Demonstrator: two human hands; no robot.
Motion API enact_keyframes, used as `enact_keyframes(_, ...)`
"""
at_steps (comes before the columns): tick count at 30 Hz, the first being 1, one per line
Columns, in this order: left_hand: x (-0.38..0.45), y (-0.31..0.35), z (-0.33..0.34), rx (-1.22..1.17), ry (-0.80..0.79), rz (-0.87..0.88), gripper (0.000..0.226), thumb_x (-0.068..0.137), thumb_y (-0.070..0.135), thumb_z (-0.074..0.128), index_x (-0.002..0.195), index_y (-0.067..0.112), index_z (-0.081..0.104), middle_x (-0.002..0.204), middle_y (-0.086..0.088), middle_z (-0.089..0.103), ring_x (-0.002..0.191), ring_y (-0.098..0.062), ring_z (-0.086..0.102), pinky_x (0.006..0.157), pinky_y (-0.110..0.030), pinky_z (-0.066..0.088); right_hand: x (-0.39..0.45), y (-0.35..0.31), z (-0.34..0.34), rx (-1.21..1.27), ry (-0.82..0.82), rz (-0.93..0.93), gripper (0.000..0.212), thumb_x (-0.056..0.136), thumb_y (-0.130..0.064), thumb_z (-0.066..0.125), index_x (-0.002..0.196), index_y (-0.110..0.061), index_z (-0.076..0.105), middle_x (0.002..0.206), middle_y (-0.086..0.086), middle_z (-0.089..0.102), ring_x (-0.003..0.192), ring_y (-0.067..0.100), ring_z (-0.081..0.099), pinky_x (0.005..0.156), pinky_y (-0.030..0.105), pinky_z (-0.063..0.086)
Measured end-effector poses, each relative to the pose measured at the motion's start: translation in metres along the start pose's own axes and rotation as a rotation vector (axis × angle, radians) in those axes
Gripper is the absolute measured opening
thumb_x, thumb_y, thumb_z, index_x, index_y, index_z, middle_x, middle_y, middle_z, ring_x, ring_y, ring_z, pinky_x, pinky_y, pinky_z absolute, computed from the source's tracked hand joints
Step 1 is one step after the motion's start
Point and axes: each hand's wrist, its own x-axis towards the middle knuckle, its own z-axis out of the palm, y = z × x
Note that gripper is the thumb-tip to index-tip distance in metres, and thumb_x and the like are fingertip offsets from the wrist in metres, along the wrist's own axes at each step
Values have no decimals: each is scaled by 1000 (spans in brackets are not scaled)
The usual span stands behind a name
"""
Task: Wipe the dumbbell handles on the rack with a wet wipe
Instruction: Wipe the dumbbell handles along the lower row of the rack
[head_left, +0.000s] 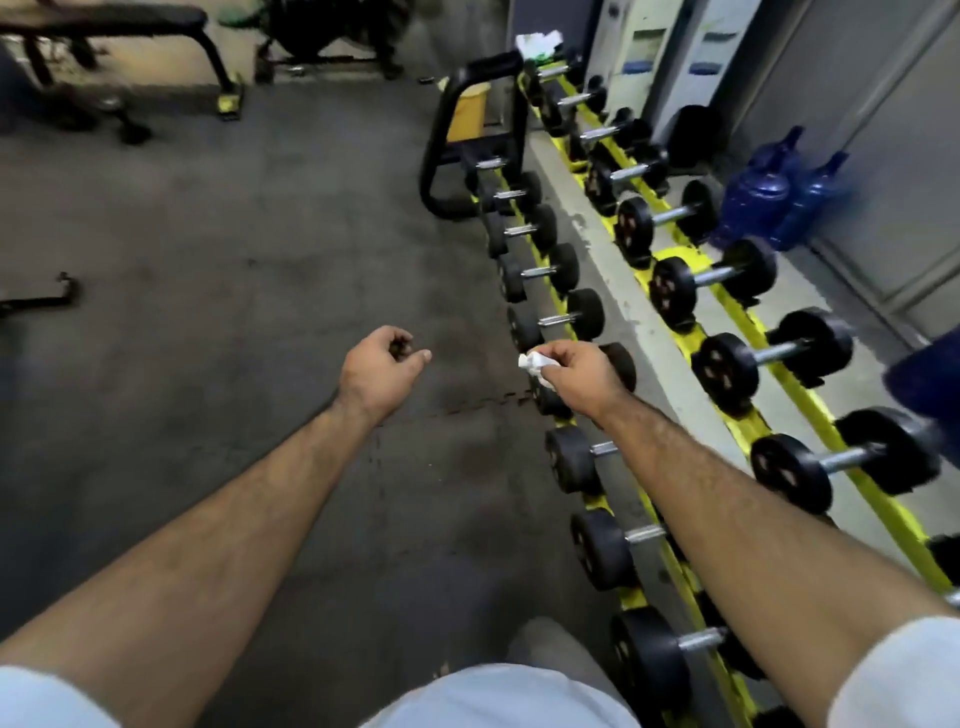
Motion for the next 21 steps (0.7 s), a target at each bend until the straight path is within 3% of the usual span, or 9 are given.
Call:
enact_keyframes(3, 39, -20, -17, 6, 6, -43, 30, 86, 29, 76, 109, 14, 65, 95, 1, 66, 91, -16, 62, 89, -29, 51, 53, -14, 35, -5, -48, -20, 8, 87, -36, 73, 83, -30, 77, 69, -17, 70, 65, 0, 58, 68, 28, 48)
enact_keyframes(5, 64, -29, -23, 34, 3, -48, 31, 86, 30, 75, 111, 14, 65, 98, 1, 66, 94, -16, 62, 87, -24, 48, 86, -21, 50, -43, -80, -30, 6, 87, -37, 72, 86, -33, 76, 74, -21, 71, 72, -2, 62, 74, 28, 52)
enact_keyframes(9, 138, -42, -29, 174, -38, -35, 37, 88, 34, 72, 118, 14, 64, 112, -1, 67, 109, -17, 61, 95, -24, 43, 166, -41, 70, -147, -98, -95, 11, 89, -32, 67, 95, -28, 76, 95, -13, 75, 92, 6, 68, 83, 27, 53)
enact_keyframes(15, 276, -28, -43, 241, -38, -65, 43, 88, 38, 72, 122, 14, 63, 122, -3, 67, 118, -19, 59, 98, -25, 43, 313, -73, 88, -136, -135, -110, 11, 88, -35, 65, 83, -42, 72, 94, -20, 74, 94, 5, 68, 87, 33, 56)
enact_keyframes(21, 420, -10, -60, 228, 48, -81, 42, 88, 39, 71, 121, 15, 62, 120, -2, 66, 114, -20, 60, 98, -30, 47, 454, -133, 95, -153, -141, -151, 11, 89, -32, 67, 83, -40, 72, 92, -19, 74, 93, 6, 68, 83, 30, 55)
